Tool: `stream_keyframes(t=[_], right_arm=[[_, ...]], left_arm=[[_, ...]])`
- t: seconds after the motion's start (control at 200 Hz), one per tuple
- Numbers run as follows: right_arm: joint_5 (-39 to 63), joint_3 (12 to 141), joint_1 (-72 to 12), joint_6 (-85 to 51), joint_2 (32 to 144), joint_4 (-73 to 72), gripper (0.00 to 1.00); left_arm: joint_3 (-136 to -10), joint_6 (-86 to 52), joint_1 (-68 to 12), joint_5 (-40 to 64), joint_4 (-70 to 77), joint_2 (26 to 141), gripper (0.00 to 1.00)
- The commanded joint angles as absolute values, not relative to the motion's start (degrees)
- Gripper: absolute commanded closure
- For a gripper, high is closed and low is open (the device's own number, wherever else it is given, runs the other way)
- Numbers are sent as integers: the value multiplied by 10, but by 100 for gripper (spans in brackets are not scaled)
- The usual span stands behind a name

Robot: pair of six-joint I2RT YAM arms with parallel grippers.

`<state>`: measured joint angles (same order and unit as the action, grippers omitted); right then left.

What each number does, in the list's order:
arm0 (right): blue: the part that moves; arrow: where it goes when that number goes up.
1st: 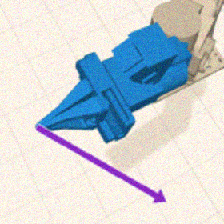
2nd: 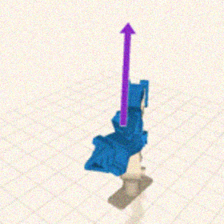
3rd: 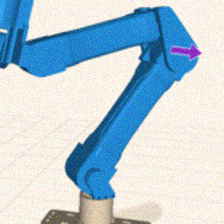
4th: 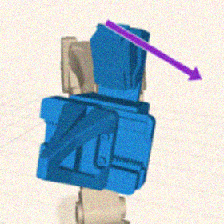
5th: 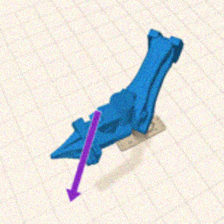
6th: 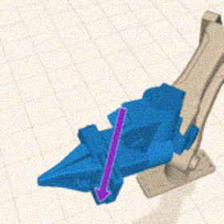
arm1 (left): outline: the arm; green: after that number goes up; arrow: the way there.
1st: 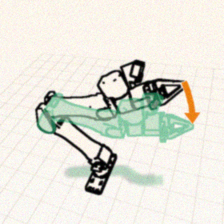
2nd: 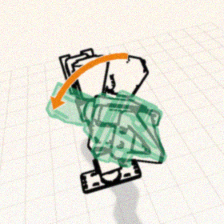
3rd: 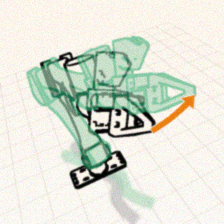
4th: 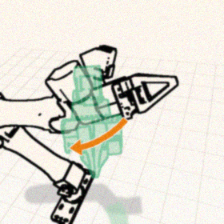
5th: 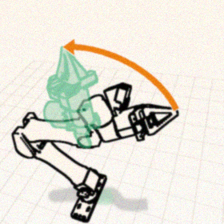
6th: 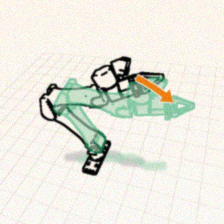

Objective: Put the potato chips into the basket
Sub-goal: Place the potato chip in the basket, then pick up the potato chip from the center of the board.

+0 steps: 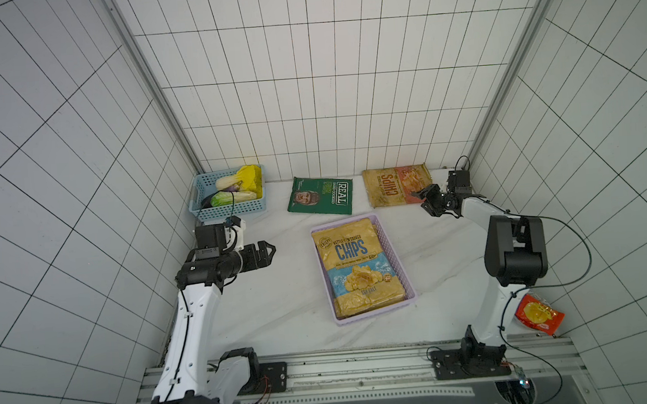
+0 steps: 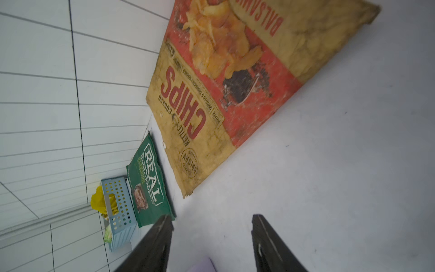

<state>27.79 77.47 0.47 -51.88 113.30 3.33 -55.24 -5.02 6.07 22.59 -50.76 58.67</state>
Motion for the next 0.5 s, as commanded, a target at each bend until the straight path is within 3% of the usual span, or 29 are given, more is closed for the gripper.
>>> stream_keyframes(t=[0.0,0.495], right_arm=[[257,811,17,-572,1166,-13,43],[201,845,43,-649,1287,-60,47]], left_arm=[[-547,-43,63,237,-491,588,2],[-548,-46,62,230,-490,595,2]])
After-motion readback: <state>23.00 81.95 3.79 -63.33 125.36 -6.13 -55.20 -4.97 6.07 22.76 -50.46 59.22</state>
